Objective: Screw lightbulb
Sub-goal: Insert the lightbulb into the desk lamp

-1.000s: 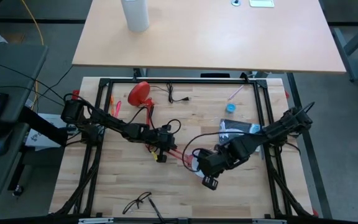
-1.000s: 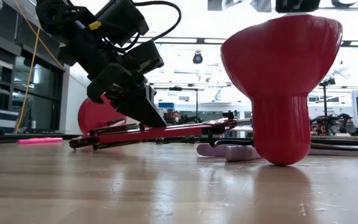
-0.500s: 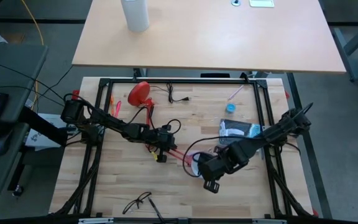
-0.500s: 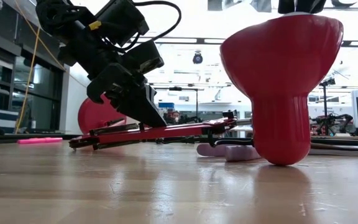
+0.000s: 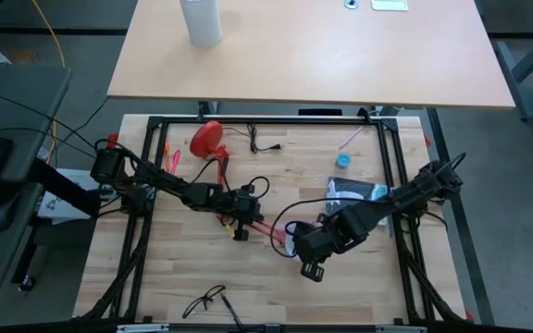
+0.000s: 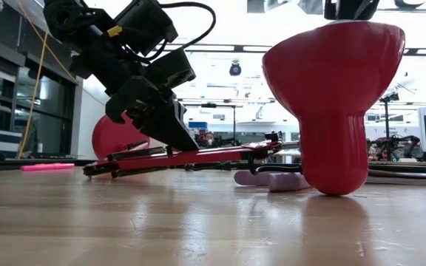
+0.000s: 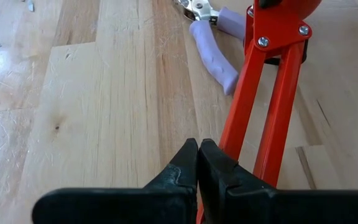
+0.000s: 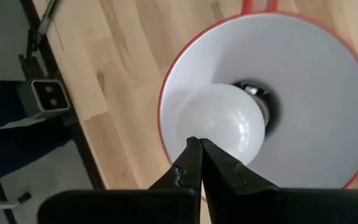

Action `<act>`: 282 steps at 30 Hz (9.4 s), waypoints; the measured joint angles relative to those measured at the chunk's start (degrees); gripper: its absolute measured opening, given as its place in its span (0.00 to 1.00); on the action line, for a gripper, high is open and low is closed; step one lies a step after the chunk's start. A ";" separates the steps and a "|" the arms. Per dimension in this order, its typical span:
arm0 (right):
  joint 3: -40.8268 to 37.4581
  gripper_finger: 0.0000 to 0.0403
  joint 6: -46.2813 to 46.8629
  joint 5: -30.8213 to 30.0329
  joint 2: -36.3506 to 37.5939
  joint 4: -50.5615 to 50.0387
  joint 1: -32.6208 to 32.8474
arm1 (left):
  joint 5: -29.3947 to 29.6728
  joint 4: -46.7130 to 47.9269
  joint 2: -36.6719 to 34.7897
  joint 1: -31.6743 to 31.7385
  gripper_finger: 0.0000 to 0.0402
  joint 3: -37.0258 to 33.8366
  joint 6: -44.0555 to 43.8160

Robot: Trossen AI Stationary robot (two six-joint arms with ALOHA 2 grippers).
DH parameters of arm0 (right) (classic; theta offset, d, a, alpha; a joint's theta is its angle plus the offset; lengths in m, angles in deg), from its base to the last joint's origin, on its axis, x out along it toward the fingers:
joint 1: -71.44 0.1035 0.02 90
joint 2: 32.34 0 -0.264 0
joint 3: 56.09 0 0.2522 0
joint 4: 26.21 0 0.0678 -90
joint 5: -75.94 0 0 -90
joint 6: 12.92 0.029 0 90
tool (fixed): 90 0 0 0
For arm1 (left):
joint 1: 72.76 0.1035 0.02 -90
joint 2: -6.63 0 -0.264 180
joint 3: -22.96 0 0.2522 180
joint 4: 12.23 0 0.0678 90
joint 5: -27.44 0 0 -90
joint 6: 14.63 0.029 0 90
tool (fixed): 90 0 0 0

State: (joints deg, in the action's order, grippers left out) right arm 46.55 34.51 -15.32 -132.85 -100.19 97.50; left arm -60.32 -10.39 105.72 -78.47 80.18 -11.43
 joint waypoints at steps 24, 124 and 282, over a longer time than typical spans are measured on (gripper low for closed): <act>-0.32 0.00 0.29 -3.86 2.91 -6.08 -2.55 | -0.06 0.07 0.00 -0.04 0.00 0.02 0.00; -40.74 0.00 20.88 1.30 31.15 39.58 -7.63 | 10.48 19.96 14.94 -14.56 0.00 44.81 15.90; -34.96 0.00 27.12 -2.98 23.30 35.96 -6.53 | 11.66 19.75 16.46 -16.32 0.00 46.64 15.14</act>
State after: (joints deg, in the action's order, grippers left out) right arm 11.59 61.63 -18.31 -109.55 -64.23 90.96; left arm -48.66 9.36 122.18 -94.79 126.83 3.71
